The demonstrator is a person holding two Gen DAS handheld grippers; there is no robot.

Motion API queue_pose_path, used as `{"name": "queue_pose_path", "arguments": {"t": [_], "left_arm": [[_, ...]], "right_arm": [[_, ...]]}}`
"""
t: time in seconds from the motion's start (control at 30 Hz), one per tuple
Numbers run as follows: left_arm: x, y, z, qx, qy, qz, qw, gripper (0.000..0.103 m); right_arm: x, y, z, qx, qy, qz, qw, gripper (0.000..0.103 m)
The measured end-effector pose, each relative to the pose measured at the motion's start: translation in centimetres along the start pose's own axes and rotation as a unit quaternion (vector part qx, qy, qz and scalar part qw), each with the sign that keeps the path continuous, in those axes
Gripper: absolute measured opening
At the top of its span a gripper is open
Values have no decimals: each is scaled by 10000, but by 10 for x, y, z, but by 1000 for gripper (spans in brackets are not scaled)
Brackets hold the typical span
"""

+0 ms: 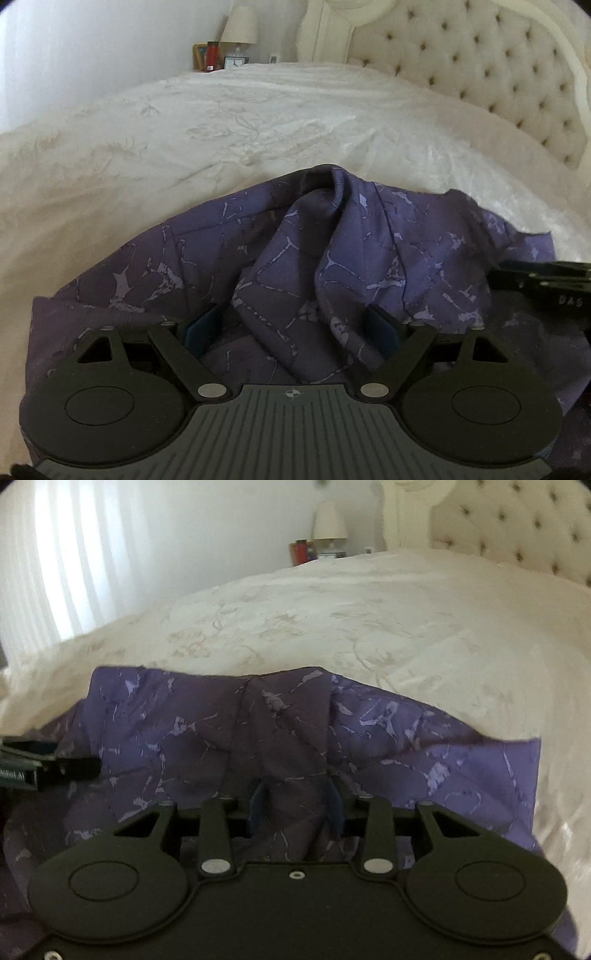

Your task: Fold large clothes

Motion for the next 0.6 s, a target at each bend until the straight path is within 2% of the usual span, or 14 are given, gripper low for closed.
{"name": "queue_pose_path", "arguments": {"t": [0.03, 0.1, 0.13, 0.17, 0.23, 0.3, 0.4, 0.47, 0.5, 0.6], "left_arm": [[-2, -2, -1, -34, -2, 17, 10000, 85], [-5, -5, -7, -85, -15, -52, 9999, 86], [-4, -6, -15, -125, -49, -100, 9999, 87], [-4, -7, -29, -138, -142, -135, 9997, 89], [1, -13, -54, -78, -358, -59, 9993, 89], [11, -25, -76, -47, -466, 274, 9985, 90], [37, -40, -83, -228, -263, 854, 9957, 91], [54, -40, -72, -313, 126, 828, 9960, 92], [59, -38, -67, -306, 255, 703, 9967, 93], [58, -39, -74, -397, 126, 707, 9966, 93]], "right_arm": [[0, 2, -2, 21, -19, 14, 10000, 48], [-1, 8, -7, -8, -6, -18, 10000, 62], [-4, 13, -11, -43, -35, -76, 10000, 76], [-5, 21, -20, -38, -122, -200, 9997, 78], [-3, 37, -40, -158, -337, -377, 9986, 78], [4, 52, -56, -291, -388, -408, 9980, 81], [31, 67, -64, 6, -10, -611, 9981, 82], [52, 69, -59, 239, 336, -666, 9969, 82], [59, 70, -59, 235, 363, -602, 9973, 82], [60, 76, -69, 256, 290, -589, 9975, 82]]}}
Point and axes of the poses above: each gripper's, at about its wrist camera, not at the fingertips, and z roughly the way its jaws point, y to its left, x to its underside, the point moved 6 cm from there along z, roughly the way its jaws point, and after that the axes turned 11 degrees about -x, right-handed, at the moved point
